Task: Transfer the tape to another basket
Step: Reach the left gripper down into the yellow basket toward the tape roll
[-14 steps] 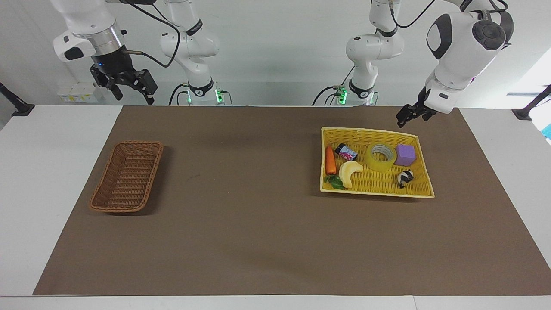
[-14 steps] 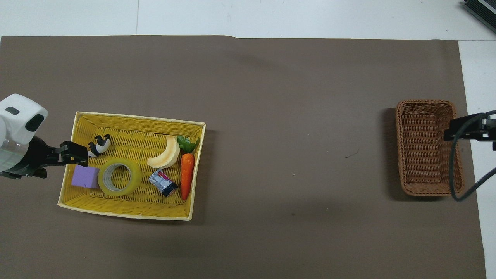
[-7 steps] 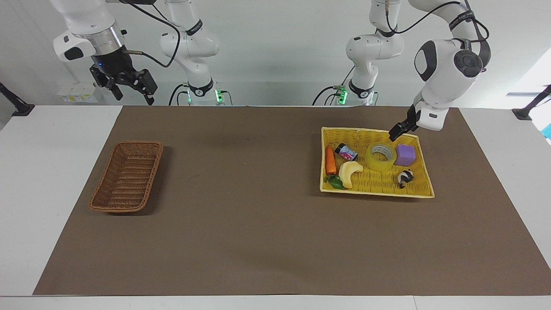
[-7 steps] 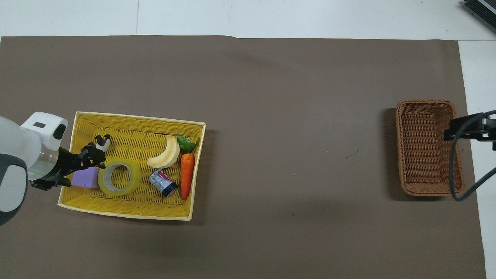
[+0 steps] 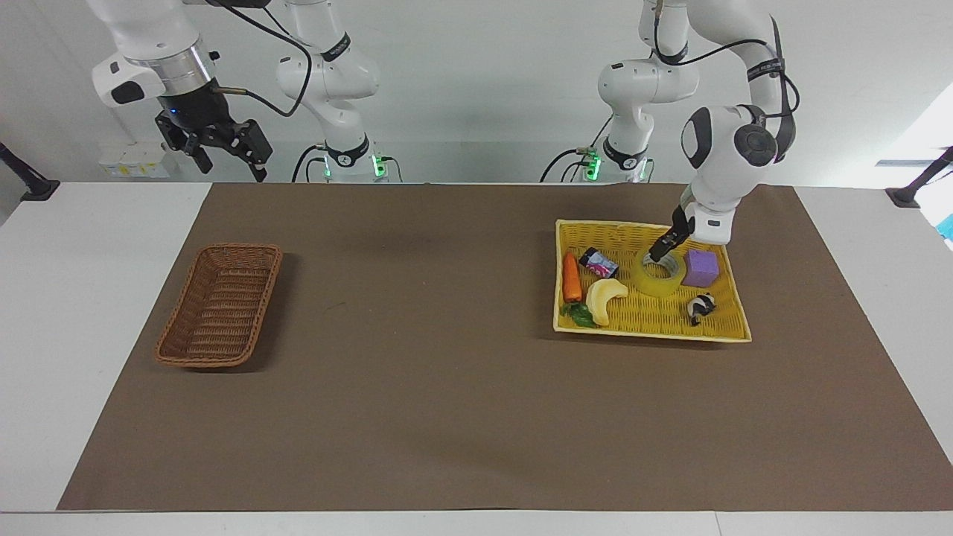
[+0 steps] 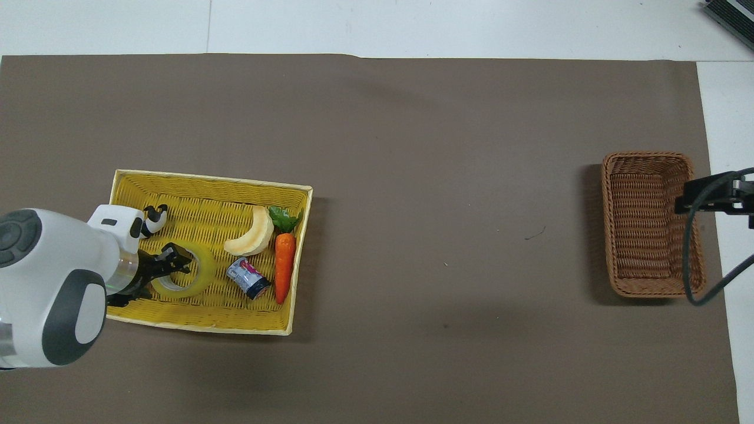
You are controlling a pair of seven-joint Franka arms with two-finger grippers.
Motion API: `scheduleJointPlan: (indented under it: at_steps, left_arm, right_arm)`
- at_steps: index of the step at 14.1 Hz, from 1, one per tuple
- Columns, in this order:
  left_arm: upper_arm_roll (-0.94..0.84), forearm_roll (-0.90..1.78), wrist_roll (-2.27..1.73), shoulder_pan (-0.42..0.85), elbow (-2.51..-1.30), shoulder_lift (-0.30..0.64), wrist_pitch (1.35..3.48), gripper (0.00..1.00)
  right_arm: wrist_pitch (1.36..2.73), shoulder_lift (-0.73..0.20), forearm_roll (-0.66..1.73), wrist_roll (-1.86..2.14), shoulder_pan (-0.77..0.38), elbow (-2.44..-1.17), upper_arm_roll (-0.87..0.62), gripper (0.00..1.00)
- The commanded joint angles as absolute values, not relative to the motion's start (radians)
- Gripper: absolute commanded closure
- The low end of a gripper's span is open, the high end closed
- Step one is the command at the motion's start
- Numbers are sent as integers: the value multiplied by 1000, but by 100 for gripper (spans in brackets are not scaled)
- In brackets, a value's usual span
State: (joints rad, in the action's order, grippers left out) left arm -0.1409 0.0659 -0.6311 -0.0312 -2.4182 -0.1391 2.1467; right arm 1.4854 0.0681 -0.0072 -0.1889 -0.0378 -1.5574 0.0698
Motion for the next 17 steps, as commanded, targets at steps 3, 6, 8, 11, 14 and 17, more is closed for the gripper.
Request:
scheduleJointPlan:
  at_steps: [3, 6, 8, 11, 14, 17]
  left_arm:
    - [-130, 77, -631, -18, -2525, -190, 2230, 16]
    - [-129, 77, -623, -18, -2556, -192, 2258, 20]
    - [-127, 77, -641, -20, -2537, -181, 2260, 21]
    - [-126, 77, -695, -37, -2482, -176, 2241, 20]
    - [-124, 77, -706, -44, -2479, -173, 2241, 24]
    - [-127, 77, -675, -68, -2516, -186, 2259, 36]
  right_arm:
    - [1496, 87, 0, -172, -31, -1578, 67, 0]
    - [1496, 87, 0, -172, -31, -1578, 67, 0]
    - [1496, 87, 0, -172, -31, -1578, 67, 0]
    - [1496, 87, 0, -172, -31, -1578, 67, 0]
    - [1496, 86, 0, -172, -31, -1578, 67, 0]
    - [1496, 86, 0, -172, -31, -1578, 67, 0]
